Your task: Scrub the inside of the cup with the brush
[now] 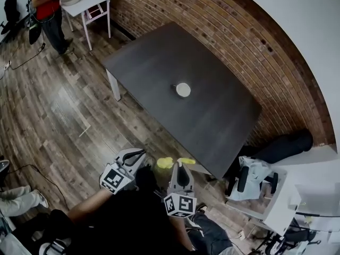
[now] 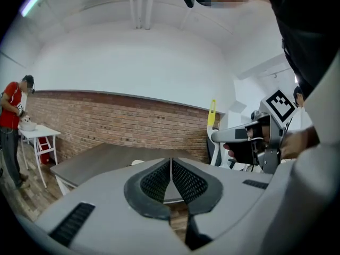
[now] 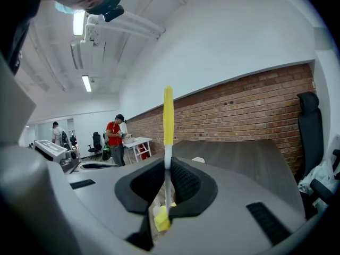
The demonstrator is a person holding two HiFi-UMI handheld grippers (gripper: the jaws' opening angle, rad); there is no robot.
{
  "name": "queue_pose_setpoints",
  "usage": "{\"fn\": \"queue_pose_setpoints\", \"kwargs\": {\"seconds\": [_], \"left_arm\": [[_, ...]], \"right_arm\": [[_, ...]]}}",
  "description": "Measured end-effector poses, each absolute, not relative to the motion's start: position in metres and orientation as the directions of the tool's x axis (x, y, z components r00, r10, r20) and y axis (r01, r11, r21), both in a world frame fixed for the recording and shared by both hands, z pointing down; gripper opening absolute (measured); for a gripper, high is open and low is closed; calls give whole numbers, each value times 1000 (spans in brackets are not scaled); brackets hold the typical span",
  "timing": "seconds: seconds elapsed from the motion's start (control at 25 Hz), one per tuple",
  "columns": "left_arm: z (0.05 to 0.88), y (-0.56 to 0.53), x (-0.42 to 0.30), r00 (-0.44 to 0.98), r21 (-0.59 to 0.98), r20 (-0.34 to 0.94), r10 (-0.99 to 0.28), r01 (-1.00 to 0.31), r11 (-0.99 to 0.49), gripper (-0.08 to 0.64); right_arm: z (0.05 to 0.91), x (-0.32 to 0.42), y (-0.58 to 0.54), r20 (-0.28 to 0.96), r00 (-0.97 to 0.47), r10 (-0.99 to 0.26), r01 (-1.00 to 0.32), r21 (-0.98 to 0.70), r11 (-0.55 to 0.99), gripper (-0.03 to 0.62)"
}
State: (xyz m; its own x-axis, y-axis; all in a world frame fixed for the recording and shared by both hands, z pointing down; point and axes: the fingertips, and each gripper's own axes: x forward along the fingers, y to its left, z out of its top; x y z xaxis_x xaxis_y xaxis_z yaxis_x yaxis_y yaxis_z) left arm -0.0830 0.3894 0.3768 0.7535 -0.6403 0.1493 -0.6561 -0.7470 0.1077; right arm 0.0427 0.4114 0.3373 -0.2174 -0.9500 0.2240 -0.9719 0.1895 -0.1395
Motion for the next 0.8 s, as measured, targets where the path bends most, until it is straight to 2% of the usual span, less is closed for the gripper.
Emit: {"fn": "queue_pose_setpoints", "kwargs": {"seconds": [0.6,0.8], "left_arm": [[393,258,12,744,148,203,-637,-666,-731,41],[392,234,24,731,115,234,-641,-675,-729,41]], "right_arm": [[341,131,269,232,-277,-933,-956,-163,243,53],[343,147,241,236,-278,-931,-955,-172,241,54]]}}
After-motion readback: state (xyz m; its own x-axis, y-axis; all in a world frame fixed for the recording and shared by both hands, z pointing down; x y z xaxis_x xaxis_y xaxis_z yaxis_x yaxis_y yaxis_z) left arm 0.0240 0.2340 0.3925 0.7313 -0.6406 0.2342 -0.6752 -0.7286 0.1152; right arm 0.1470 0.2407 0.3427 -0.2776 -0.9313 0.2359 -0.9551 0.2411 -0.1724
